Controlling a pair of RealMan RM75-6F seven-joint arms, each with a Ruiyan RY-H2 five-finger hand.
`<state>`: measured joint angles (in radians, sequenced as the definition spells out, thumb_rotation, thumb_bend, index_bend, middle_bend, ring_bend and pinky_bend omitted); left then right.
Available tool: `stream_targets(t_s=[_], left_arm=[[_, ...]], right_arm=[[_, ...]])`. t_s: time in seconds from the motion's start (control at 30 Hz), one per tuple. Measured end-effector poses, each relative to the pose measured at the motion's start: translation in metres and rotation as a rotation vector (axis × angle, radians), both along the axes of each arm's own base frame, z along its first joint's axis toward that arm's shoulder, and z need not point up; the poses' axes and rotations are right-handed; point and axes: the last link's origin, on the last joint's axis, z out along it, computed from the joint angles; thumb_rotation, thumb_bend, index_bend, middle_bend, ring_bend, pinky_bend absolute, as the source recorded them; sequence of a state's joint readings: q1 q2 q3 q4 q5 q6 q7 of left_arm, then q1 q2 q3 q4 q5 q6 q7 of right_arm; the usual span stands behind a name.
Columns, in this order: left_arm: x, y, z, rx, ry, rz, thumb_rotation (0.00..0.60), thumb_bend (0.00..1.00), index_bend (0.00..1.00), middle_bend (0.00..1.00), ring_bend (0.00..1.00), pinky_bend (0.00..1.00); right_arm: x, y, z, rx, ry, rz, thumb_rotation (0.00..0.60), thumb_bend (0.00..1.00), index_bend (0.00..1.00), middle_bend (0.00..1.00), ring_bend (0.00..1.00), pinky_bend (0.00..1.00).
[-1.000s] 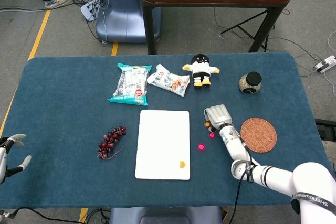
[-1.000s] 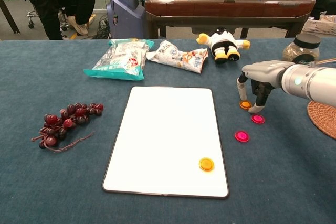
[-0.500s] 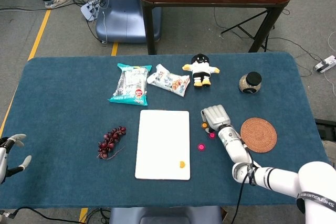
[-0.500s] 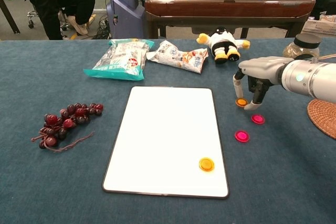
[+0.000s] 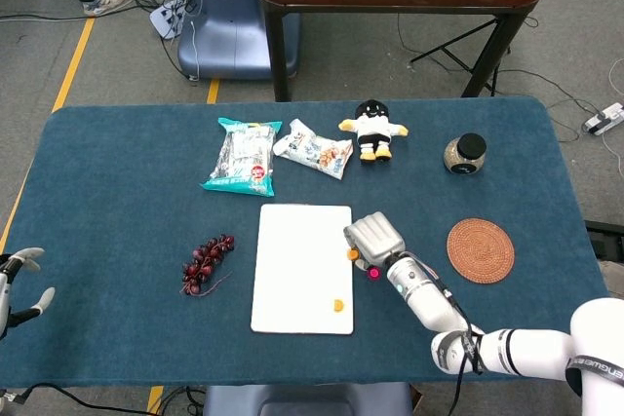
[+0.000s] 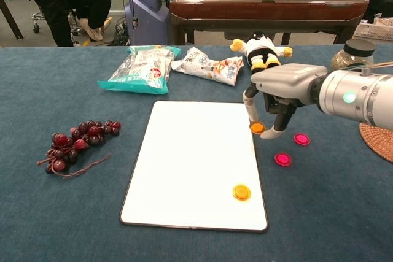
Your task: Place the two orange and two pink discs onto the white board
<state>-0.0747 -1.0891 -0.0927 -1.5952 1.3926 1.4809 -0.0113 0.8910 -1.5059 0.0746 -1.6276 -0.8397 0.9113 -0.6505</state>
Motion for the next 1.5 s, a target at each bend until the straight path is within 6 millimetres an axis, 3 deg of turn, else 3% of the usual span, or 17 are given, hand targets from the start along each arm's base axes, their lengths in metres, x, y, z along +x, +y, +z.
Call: stream_targets(t_s=[0.3,1.07,1.4,1.5], left_arm=[[-0.002,0.001,0.001,0.006,0.003,0.010,0.600,0.27,0.36,0.45,0.29,0.47],[-0.004,0.000,0.006,0.022,0.008,0.017,0.600,0.27,0.37,0.45,0.29,0.47],[-0.005,0.000,0.006,0.026,0.015,0.020,0.600,0.27,0.37,0.45,0.29,0.47],[-0.004,0.000,0.006,0.027,0.013,0.019,0.600,0.27,0.37,0.45,0.29,0.47]], right_arm=[[0.023,0.031,-0.012,0.070,0.014,0.115,0.600,0.32,0.51,1.00,1.00,1.00],[0.053,0.053,-0.049,0.169,0.005,0.201,0.600,0.31,0.51,1.00,1.00,1.00],[0.057,0.056,-0.059,0.182,-0.002,0.212,0.600,0.04,0.50,1.00,1.00,1.00],[0.057,0.055,-0.061,0.182,-0.003,0.211,0.600,0.00,0.47,1.00,1.00,1.00]])
